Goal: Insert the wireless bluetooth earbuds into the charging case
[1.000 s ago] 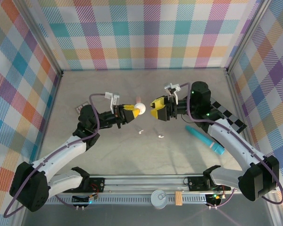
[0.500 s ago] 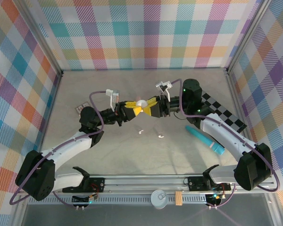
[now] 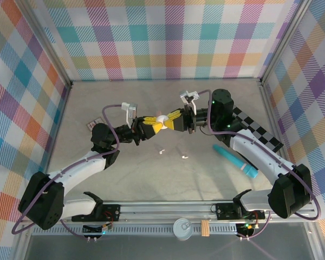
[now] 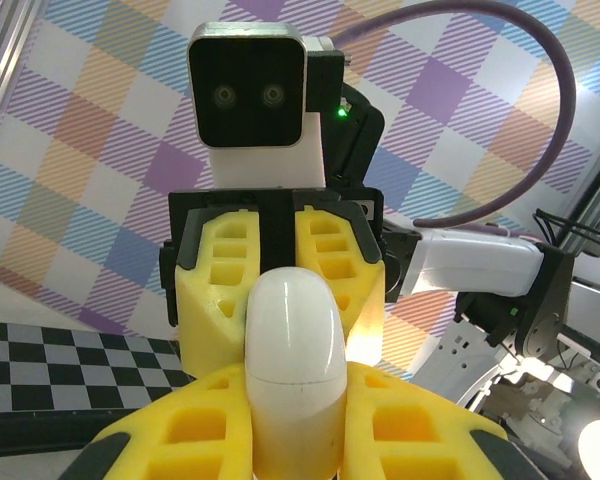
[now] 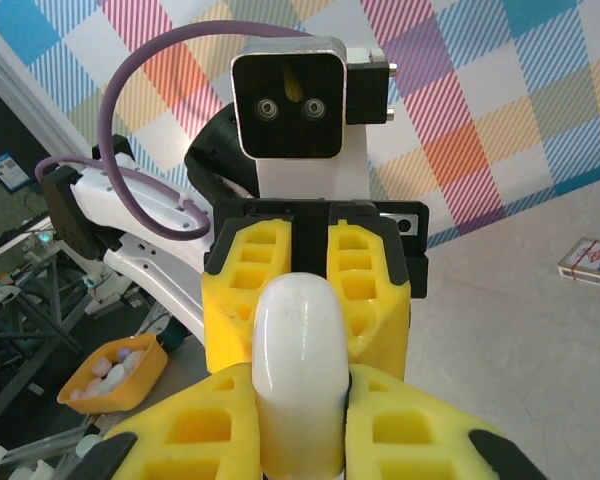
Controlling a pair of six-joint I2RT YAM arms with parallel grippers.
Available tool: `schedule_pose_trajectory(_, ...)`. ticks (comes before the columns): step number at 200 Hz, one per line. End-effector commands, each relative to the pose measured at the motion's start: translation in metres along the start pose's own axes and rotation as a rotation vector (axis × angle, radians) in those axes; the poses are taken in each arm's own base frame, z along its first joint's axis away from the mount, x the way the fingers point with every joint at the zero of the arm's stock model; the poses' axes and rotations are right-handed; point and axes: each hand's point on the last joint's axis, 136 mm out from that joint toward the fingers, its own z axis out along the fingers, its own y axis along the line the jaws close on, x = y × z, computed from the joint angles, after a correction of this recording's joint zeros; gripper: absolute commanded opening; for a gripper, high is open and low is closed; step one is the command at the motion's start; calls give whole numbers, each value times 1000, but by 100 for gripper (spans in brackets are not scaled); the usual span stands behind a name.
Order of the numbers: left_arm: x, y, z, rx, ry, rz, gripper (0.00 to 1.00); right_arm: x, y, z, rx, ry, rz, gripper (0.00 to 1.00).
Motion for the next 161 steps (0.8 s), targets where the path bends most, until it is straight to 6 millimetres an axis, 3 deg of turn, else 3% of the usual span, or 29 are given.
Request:
schedule_pose_trajectory(1, -2, -13, 3, 55, 0, 49, 10, -9, 8, 3, -26, -2, -58, 11)
schedule_pose_trajectory(13, -2, -10, 2, 38, -9, 53, 21, -9, 9, 2, -17, 4, -68, 11)
schedule_pose_trajectory(25, -1, -8, 0, 24, -18, 68, 46, -8, 11, 0, -3, 15, -93, 11)
schedule_pose_trajectory(36, 3, -6, -1, 13, -12, 90, 76, -6, 10, -1, 31, 37, -110, 11)
schedule_pose_trajectory(43, 5, -6, -2, 10, -3, 108, 83, -4, 8, -3, 52, 54, -121, 11)
schedule_pose_trajectory(64, 18, -1, -6, -29, 54, 187, 86, 0, 12, -6, 68, 106, -166, 9)
schedule_pose_trajectory(77, 29, 2, -9, -50, 111, 272, 94, 3, 14, -7, 79, 134, -179, 8)
schedule_pose_trajectory(108, 36, 7, -14, -112, 174, 370, 93, 8, 16, -8, 82, 197, -216, 5)
schedule_pose_trajectory(161, 39, 3, -6, -55, 238, 331, 72, 16, 15, -3, 55, 233, -224, 5)
